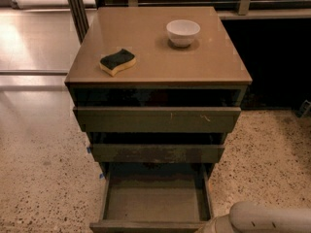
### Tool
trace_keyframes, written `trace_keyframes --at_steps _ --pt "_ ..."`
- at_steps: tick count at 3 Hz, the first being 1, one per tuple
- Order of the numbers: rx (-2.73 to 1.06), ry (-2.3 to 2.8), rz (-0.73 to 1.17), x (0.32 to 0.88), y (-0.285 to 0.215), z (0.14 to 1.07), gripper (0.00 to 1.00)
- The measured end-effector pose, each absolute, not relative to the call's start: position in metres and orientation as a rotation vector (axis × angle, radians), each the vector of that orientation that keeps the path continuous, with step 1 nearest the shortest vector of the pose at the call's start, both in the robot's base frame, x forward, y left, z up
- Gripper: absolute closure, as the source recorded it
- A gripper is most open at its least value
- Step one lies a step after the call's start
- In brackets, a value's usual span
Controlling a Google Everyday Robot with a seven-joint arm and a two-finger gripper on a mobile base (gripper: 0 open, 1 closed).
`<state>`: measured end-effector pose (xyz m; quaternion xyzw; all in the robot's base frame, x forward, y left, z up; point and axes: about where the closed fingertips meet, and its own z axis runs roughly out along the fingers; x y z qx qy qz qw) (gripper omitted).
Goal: Close bottom drawer
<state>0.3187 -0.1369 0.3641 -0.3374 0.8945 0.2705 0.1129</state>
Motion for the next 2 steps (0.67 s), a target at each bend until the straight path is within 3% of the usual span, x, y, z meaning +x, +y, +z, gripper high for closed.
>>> trace_keyframes --at_steps 1,2 --pt "-0.925 2.704 0.88 0.293 -0.1176 0.2965 1.0" --pt "-0.925 2.704 0.88 0.293 -0.1175 0.2965 1.0"
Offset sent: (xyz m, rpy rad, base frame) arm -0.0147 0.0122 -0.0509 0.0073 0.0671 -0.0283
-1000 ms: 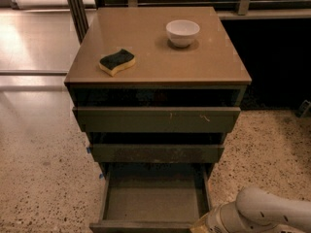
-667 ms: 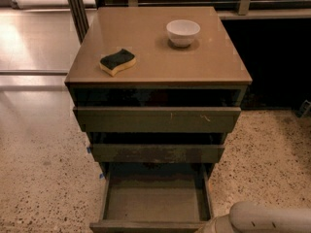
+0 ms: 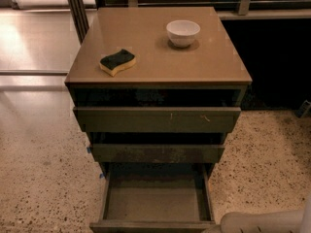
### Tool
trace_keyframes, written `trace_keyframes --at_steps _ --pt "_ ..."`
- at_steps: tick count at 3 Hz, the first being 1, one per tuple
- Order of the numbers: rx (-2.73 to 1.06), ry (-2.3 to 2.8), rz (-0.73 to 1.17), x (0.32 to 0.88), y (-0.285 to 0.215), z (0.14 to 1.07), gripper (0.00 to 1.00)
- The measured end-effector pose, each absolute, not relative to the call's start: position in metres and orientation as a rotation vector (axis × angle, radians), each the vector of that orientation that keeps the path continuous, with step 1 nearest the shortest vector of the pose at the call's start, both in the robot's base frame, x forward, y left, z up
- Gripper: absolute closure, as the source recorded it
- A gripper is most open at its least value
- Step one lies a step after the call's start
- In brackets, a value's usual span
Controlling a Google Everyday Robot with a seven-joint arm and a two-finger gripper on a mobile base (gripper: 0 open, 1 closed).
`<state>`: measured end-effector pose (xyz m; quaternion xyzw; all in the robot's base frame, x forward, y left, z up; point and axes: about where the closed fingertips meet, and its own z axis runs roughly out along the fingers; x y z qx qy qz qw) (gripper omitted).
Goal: Close bottom drawer
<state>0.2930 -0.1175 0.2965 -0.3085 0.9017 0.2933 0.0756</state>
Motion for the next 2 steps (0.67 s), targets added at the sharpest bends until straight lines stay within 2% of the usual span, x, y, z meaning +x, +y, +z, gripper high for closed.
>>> trace_keyframes --at_steps 2 --pt "-0.9 2.737 0.823 0.283 -0.095 0.236 1.0"
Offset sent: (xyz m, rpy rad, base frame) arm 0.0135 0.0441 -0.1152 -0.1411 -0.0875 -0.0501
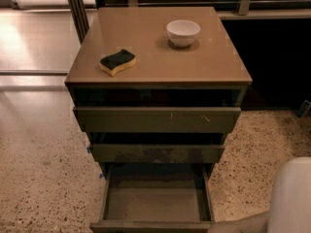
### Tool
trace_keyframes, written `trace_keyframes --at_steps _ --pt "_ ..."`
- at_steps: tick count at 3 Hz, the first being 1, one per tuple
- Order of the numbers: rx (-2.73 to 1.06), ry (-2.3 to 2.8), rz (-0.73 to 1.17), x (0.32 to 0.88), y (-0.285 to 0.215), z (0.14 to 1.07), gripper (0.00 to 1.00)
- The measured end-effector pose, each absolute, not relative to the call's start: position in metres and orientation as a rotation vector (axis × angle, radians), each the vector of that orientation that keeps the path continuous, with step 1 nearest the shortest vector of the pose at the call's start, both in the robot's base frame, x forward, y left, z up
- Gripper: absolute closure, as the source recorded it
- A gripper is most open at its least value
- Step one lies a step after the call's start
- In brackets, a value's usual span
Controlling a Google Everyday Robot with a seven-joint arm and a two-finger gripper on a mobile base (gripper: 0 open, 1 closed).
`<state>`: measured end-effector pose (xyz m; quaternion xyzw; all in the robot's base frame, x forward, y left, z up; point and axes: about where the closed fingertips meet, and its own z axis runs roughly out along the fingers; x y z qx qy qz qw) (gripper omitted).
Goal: Close bottom drawer
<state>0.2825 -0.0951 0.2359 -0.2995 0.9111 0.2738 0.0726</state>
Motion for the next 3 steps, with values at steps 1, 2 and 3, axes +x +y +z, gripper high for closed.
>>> trace_keyframes --at_steps 1,2,3 --pt "-0.846 2.72 0.703 0.309 -0.081 0.198 1.0" --pt "-0.815 2.698 0.635 0.322 -0.086 0.194 1.0" --pt "-0.817 2.694 0.638 0.324 -0.086 0.194 1.0"
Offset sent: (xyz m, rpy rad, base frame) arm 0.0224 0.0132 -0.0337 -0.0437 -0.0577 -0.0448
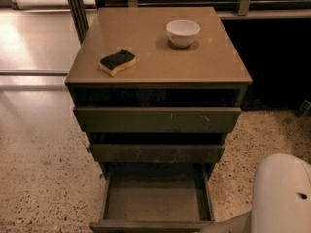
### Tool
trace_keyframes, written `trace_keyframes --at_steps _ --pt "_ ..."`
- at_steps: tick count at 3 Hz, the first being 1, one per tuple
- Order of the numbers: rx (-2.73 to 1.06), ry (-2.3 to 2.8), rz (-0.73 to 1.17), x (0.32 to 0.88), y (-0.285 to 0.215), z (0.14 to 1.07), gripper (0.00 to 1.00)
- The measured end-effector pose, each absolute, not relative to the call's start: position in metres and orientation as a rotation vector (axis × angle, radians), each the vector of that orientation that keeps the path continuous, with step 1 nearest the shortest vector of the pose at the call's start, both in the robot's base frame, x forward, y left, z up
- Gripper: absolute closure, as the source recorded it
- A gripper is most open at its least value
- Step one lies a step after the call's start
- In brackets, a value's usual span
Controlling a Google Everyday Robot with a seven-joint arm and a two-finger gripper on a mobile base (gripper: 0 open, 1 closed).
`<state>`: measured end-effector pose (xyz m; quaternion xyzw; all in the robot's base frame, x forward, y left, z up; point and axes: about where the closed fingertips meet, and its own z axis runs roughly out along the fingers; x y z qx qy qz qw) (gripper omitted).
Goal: Close bottom drawer
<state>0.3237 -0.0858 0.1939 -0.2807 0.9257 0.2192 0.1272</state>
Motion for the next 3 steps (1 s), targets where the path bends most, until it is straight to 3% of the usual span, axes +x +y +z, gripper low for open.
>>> trace_keyframes --at_steps 2,3 --pt "-0.893 2.539 0.724 0.393 -0.078 0.18 1.0" --pt "-0.893 2.54 0.72 0.395 -0.08 0.18 1.0"
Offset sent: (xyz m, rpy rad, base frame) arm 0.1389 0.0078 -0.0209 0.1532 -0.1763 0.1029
